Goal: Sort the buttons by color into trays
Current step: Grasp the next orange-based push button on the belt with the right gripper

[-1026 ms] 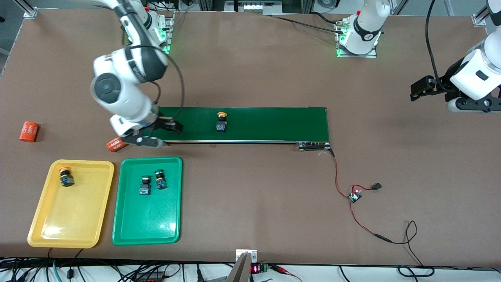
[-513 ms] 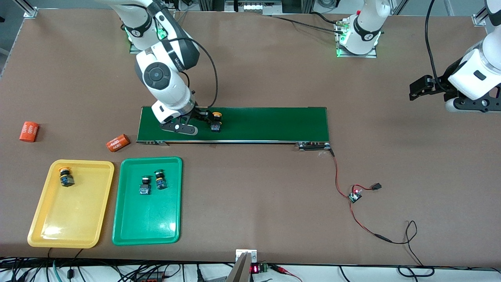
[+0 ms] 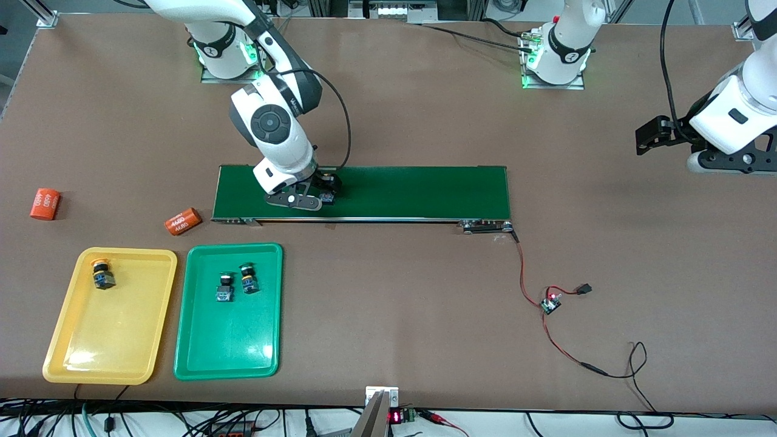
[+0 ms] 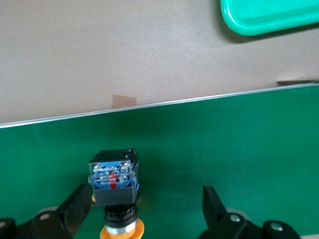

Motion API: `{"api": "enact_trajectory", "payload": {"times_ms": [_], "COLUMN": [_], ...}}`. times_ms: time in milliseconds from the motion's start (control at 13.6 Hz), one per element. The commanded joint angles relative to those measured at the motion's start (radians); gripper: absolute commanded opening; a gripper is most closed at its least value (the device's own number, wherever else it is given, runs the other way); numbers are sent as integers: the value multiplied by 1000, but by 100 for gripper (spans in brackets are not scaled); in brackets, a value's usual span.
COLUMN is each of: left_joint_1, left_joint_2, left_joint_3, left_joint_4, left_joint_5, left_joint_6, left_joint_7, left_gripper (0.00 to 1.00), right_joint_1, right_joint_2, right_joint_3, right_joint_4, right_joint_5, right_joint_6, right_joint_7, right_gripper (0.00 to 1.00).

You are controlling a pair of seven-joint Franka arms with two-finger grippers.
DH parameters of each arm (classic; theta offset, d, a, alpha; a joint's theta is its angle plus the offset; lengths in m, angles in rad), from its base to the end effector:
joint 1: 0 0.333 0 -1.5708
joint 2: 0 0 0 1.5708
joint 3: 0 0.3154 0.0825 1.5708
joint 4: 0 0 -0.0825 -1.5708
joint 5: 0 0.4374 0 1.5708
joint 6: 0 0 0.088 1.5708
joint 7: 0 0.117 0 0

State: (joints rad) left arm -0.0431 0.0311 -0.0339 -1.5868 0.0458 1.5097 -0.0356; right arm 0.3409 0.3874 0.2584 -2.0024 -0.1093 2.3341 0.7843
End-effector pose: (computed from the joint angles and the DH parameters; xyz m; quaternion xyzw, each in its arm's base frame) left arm 0.6066 -0.0409 0.5818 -0.9981 0.0205 0.0527 0.0254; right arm 0.5281 0.3570 0.2168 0.9978 -0.0620 -0.0217 0.0052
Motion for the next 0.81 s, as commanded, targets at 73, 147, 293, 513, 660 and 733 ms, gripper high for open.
{"api": "enact_trajectory", "payload": {"times_ms": [73, 147, 293, 513, 660, 733], "left_joint_1": [2, 2, 3, 3, 5, 5], "left_joint_2": [-14, -14, -14, -16, -14, -14], "left_joint_3": [-3, -3, -1, 0, 8, 8], "left_joint_4": [11, 14, 16, 18, 19, 19], "left_joint_5": [22, 22, 20, 20, 20, 20], "left_joint_6": [-8, -6, -3, -3, -3, -2], "left_joint_7": [19, 19, 19, 19, 19, 19], "left_gripper": [100, 100, 100, 100, 100, 100], "right_joint_1": [7, 6, 6, 4, 0, -3], "right_joint_2": [19, 22, 27, 37, 38, 38], "right_joint_3": [-4, -4, -4, -4, -4, -4], "right_joint_4": [1, 1, 1, 1, 1, 1], "right_joint_5": [-35, -35, -35, -36, -36, -36], "right_joint_6": [27, 28, 31, 36, 36, 36], "right_joint_7": [-3, -3, -5, -10, -51, -57], "right_gripper": [100, 100, 100, 83, 56, 42]}}
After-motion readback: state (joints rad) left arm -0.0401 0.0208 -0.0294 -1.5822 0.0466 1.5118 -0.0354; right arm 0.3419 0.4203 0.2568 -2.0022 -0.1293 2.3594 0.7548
